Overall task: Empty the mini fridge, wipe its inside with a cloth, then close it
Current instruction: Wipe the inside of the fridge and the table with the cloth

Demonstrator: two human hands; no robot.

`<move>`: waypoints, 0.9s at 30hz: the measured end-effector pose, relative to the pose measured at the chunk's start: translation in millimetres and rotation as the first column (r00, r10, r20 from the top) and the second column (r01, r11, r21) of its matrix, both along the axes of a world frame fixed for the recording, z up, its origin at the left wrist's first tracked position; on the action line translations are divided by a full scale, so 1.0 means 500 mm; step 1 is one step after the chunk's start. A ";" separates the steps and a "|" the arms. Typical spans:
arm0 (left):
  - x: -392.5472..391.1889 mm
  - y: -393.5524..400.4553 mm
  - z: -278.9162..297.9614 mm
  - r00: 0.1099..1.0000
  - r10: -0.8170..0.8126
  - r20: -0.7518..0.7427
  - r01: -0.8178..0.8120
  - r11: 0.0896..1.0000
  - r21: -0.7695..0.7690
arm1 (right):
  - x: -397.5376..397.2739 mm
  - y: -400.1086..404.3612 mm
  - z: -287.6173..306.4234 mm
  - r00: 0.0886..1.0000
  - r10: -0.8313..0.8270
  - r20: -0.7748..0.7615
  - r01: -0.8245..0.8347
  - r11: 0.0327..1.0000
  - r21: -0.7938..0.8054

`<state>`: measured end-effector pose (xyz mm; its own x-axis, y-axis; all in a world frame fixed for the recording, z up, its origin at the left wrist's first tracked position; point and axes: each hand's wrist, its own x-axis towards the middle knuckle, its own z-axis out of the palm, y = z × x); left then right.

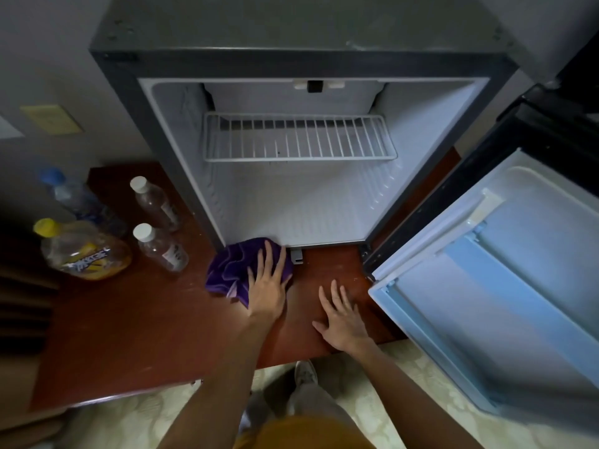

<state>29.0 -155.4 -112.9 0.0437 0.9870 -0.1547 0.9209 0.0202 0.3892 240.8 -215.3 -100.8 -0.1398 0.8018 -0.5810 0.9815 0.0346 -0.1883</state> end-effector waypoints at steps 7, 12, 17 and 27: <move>-0.055 -0.065 -0.063 0.942 -0.227 -0.248 0.257 0.962 0.095 | -0.017 0.012 0.013 0.997 -0.063 -0.038 0.061 0.997 -0.049; -0.110 -0.142 -0.047 0.918 -0.324 -0.228 0.339 0.940 0.029 | -0.042 0.003 0.022 0.992 -0.089 -0.091 0.102 0.983 0.153; -0.204 -0.265 0.001 0.928 -0.365 -0.072 0.363 0.931 -0.047 | -0.120 -0.004 0.011 0.951 0.101 -0.291 0.021 0.922 0.388; -0.270 -0.151 -0.032 0.928 -0.263 -0.264 0.256 0.965 -0.064 | -0.276 -0.034 -0.047 0.921 0.233 -0.313 -0.131 0.940 0.315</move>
<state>-105.9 -230.9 -128.9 0.2508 0.9419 -0.2235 0.9653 -0.2261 0.1303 102.8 -232.1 -124.1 -0.4476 0.8656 -0.2245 0.8296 0.3082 -0.4655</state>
